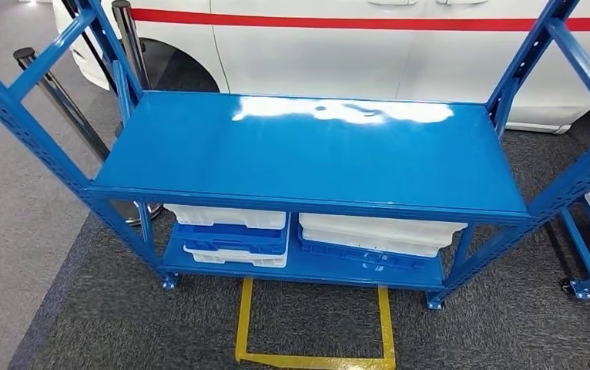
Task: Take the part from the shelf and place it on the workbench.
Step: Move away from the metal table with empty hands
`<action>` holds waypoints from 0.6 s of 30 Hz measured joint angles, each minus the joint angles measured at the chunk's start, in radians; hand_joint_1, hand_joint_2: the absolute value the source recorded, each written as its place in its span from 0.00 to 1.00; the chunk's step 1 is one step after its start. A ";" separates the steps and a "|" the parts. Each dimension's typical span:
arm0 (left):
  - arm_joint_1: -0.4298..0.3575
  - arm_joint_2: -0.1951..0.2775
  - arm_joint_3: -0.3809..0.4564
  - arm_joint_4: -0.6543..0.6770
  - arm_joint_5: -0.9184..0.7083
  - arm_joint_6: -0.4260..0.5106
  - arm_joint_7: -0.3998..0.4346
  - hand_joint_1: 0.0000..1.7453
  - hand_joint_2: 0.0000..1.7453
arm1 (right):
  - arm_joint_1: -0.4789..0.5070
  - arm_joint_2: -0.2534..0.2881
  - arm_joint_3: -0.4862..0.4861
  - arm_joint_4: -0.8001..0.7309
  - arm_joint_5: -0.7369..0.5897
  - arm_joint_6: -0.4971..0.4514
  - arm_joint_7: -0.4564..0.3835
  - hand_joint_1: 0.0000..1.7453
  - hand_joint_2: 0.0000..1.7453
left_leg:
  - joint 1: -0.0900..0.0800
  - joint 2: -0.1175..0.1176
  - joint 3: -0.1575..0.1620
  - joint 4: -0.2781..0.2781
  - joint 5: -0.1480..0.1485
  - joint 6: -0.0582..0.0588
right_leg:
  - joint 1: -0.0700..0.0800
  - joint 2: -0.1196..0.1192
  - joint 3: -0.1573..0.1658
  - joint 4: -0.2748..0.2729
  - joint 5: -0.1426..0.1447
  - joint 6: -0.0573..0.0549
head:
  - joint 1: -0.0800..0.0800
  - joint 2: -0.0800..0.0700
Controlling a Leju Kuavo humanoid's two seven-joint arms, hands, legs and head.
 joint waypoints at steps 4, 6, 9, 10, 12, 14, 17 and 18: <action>0.019 0.017 -0.073 -0.002 0.097 -0.028 0.024 0.00 0.25 | 0.006 -0.017 0.062 -0.019 -0.064 0.028 0.004 0.00 1.00 | 0.005 0.005 0.010 -0.020 0.013 0.022 | -0.002 0.001 -0.010 0.035 -0.027 0.020 | 0.001 0.000; 0.021 0.025 -0.108 -0.009 0.141 -0.043 0.035 0.00 0.00 | 0.018 -0.027 0.090 -0.021 -0.094 0.041 0.006 0.00 1.00 | 0.006 0.007 0.013 -0.023 0.015 0.031 | -0.002 0.002 -0.060 0.142 -0.090 0.025 | 0.001 0.000; 0.017 0.037 -0.162 -0.034 0.208 -0.064 0.052 0.00 0.00 | 0.048 -0.040 0.133 -0.019 -0.140 0.061 0.011 0.00 1.00 | 0.006 0.007 0.013 -0.020 0.010 0.036 | -0.010 0.002 -0.124 0.268 -0.126 0.038 | 0.001 0.000; 0.015 0.041 -0.179 -0.046 0.229 -0.071 0.057 0.00 0.00 | 0.059 -0.044 0.146 -0.017 -0.154 0.067 0.013 0.00 1.00 | 0.007 0.006 0.014 -0.017 0.007 0.035 | -0.017 0.002 -0.111 0.241 -0.100 0.047 | 0.001 0.000; 0.008 0.051 -0.212 -0.073 0.272 -0.084 0.068 0.00 0.00 | 0.081 -0.051 0.174 -0.009 -0.183 0.080 0.016 0.00 1.00 | 0.010 0.004 0.013 -0.002 -0.004 0.027 | -0.032 0.002 -0.051 0.116 -0.036 0.067 | 0.002 0.000; 0.002 0.064 -0.246 -0.096 0.314 -0.097 0.078 0.00 0.00 | 0.098 -0.055 0.204 0.000 -0.212 0.094 0.018 0.00 1.00 | 0.006 0.001 0.004 0.021 -0.021 0.016 | -0.040 0.009 -0.014 0.035 -0.009 0.065 | -0.001 0.000; 0.001 0.080 -0.300 -0.117 0.382 -0.117 0.095 0.00 0.00 | 0.118 -0.065 0.250 0.004 -0.257 0.112 0.021 0.00 1.00 | 0.002 0.000 0.001 0.028 -0.027 0.007 | -0.036 0.014 -0.014 0.031 -0.015 0.048 | -0.008 0.000; 0.003 0.084 -0.319 -0.121 0.405 -0.125 0.101 0.00 0.00 | 0.122 -0.070 0.265 0.004 -0.272 0.118 0.021 0.00 1.00 | 0.003 0.000 0.002 0.026 -0.027 0.006 | -0.034 0.014 -0.014 0.031 -0.016 0.047 | -0.008 0.000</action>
